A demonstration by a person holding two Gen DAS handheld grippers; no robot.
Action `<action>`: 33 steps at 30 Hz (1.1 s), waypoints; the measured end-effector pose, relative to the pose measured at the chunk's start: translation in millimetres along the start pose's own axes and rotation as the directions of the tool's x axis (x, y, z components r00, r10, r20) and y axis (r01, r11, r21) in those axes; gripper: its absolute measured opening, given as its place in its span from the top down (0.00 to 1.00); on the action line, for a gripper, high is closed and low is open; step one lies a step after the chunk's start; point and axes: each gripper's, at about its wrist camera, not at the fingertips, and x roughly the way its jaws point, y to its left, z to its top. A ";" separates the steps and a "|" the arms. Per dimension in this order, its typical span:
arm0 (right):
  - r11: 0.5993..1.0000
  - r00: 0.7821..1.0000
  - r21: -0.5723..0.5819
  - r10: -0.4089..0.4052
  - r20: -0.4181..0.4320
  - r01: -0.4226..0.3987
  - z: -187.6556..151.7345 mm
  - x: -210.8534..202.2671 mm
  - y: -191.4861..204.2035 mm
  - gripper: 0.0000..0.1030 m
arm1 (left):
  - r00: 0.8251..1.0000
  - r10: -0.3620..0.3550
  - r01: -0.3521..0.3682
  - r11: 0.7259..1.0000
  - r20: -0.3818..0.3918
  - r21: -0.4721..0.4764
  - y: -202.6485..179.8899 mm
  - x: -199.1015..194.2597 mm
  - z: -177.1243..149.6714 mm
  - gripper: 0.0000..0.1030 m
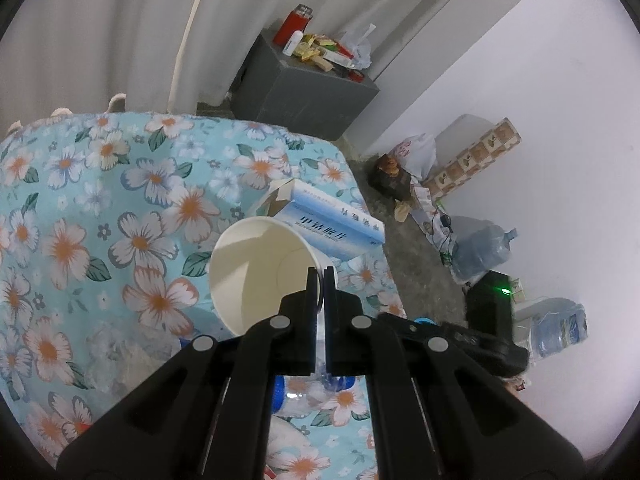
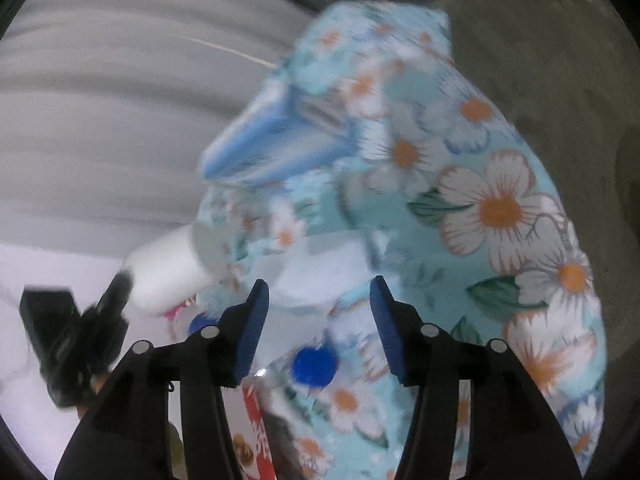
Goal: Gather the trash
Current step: 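Carry the paper cup and tissue over the blue wastebasket and open both tools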
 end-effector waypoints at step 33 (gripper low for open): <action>0.944 0.942 -0.291 0.228 0.248 -0.153 -35.2 -132.1 53.5 0.97 | 0.999 -0.024 0.021 0.995 0.031 0.098 -64.5 -41.4 -20.0 0.99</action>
